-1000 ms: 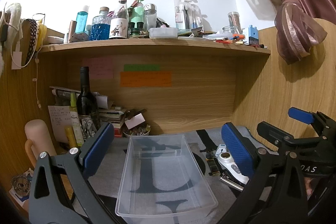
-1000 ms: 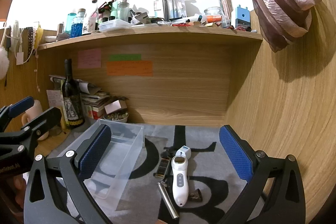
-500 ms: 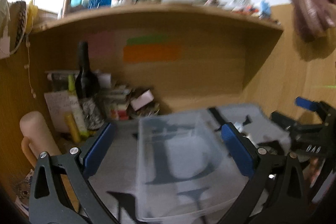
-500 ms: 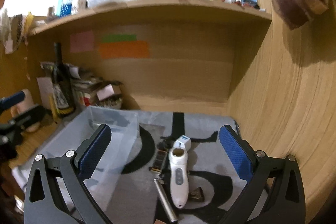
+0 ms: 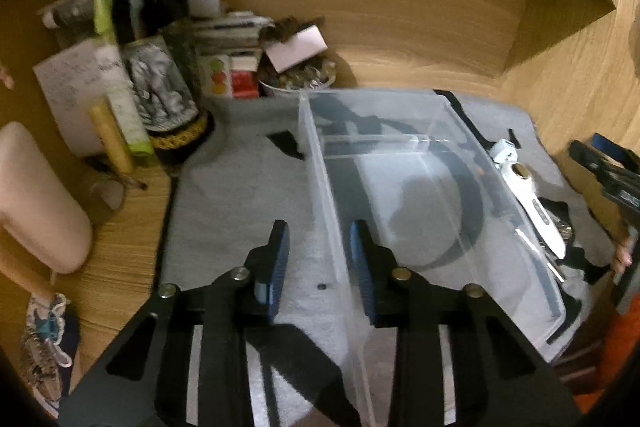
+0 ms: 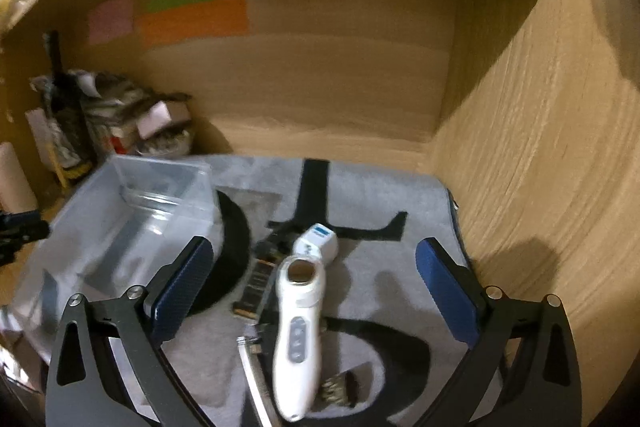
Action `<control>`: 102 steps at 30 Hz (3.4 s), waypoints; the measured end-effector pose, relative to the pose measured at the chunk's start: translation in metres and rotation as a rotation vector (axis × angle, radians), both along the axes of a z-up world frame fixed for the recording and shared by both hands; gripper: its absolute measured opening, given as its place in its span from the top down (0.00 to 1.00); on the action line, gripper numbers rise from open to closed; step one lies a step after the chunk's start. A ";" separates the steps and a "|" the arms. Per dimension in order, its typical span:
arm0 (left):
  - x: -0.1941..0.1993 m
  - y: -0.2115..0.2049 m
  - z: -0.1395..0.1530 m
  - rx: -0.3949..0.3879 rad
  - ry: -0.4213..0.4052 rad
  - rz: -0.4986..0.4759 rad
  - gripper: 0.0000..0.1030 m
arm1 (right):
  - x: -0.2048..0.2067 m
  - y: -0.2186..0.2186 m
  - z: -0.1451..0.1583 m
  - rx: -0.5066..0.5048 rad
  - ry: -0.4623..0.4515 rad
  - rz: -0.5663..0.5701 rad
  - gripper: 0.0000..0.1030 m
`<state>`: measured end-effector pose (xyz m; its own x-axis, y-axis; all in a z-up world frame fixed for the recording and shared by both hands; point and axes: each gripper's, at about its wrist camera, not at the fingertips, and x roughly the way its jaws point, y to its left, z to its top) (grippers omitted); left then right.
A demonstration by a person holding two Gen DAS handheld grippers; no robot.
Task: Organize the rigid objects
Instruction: 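Reach the right gripper to the white plug adapter and grasp it, then carry the adapter into the clear box and open the right gripper, then grasp the white beauty device with the right gripper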
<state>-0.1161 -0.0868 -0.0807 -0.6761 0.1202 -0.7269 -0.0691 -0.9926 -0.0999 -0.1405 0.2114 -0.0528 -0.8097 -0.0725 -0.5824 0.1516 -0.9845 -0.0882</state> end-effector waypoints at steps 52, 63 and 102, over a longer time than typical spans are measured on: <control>-0.020 0.001 -0.015 0.057 -0.059 -0.039 0.89 | -0.037 -0.097 0.001 -0.039 -0.139 0.272 0.59; -0.017 0.000 -0.014 0.059 -0.032 -0.040 0.89 | -0.044 -0.159 -0.021 0.019 -0.222 0.410 0.59; -0.017 0.006 -0.018 -0.009 -0.033 -0.020 0.89 | -0.052 -0.036 -0.002 0.038 -0.148 0.107 0.30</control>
<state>-0.1332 -0.0803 -0.0986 -0.6496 0.1270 -0.7496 -0.0859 -0.9919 -0.0937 -0.1929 0.1752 -0.0545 -0.7037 -0.1295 -0.6986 0.2694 -0.9585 -0.0937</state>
